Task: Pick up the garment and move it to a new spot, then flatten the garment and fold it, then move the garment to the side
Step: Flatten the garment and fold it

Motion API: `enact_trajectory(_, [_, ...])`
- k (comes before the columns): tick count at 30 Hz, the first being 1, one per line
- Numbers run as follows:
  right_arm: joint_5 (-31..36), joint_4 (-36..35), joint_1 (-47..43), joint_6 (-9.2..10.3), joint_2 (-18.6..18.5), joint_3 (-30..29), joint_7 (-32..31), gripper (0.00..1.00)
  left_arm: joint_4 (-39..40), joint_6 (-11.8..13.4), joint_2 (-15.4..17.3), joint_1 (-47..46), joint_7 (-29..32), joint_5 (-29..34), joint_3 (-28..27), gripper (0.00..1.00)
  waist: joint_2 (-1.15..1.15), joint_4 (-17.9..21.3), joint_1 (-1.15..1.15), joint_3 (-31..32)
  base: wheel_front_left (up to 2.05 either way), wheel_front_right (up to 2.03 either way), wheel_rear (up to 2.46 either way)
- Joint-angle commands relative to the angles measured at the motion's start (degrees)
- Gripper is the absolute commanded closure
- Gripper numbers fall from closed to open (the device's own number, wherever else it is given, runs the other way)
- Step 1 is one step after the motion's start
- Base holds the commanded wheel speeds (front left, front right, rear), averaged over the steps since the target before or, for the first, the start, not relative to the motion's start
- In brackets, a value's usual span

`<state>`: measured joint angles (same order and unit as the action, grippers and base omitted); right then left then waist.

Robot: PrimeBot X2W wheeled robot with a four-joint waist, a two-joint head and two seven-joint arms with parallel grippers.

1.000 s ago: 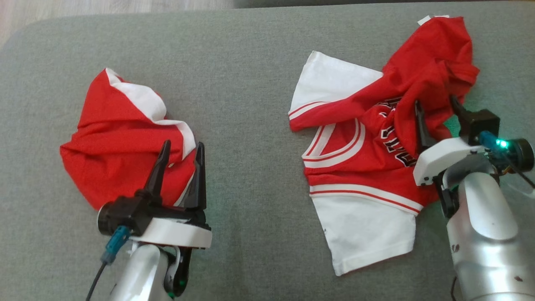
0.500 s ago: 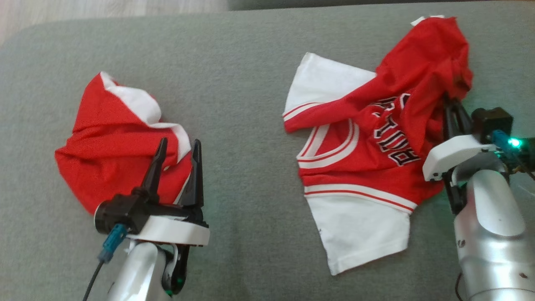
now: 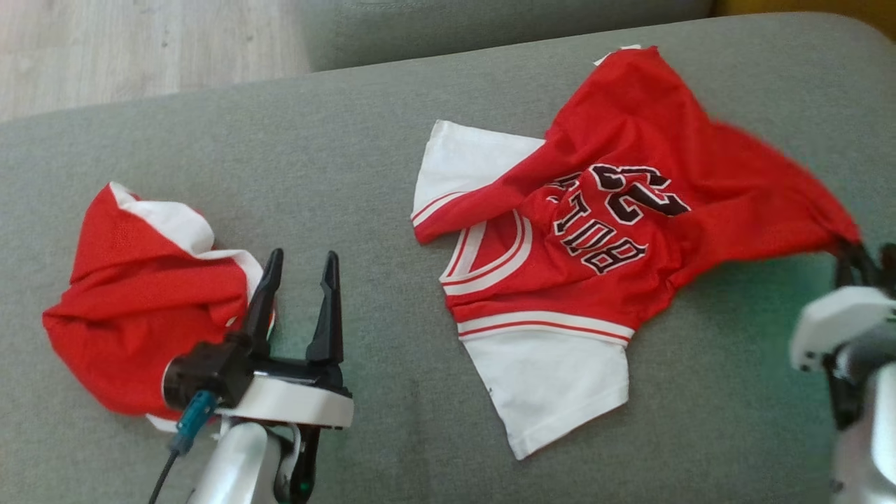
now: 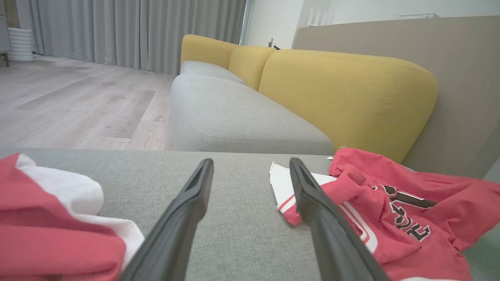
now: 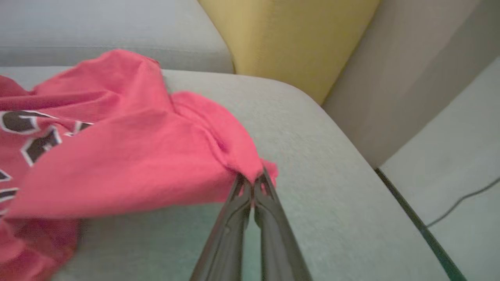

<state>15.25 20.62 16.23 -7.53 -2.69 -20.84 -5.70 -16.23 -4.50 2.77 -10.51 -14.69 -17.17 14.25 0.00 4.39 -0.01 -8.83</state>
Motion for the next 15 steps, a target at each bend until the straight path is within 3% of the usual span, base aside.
enact_trajectory(1, [0.82,-3.17,0.97,0.04,-0.19,0.78,-1.04,1.00,2.00,0.36,0.11,-1.01,-0.31,-0.35,-1.47,0.00,0.00,0.15,0.01,-0.02,0.00,0.00,0.00])
enact_trajectory(10, [2.90,-7.23,-0.19,0.04,-0.19,-8.08,-7.52,1.00,1.77,0.21,0.11,-1.21,-0.31,-0.64,-0.59,0.00,0.00,-1.25,0.01,-0.40,0.00,0.00,0.00])
enact_trajectory(11, [3.56,-7.25,0.02,0.04,-0.19,-8.97,-7.35,0.73,1.74,0.26,0.11,-1.27,-0.31,-0.62,-0.63,0.00,0.00,-1.46,0.01,-0.41,0.00,0.00,0.00])
enact_trajectory(12, [4.46,-7.18,0.79,0.04,-0.19,-10.61,-6.21,0.00,1.73,0.28,0.11,-1.37,-0.31,-0.55,-0.74,0.00,0.00,-1.86,0.01,-0.56,0.00,0.00,0.00])
enact_trajectory(15, [5.58,-6.87,1.64,0.04,-0.19,-11.59,-4.63,0.00,1.66,0.25,0.11,-1.44,-0.31,-0.39,-1.07,0.00,0.00,-2.28,0.01,-0.54,0.00,0.00,0.00])
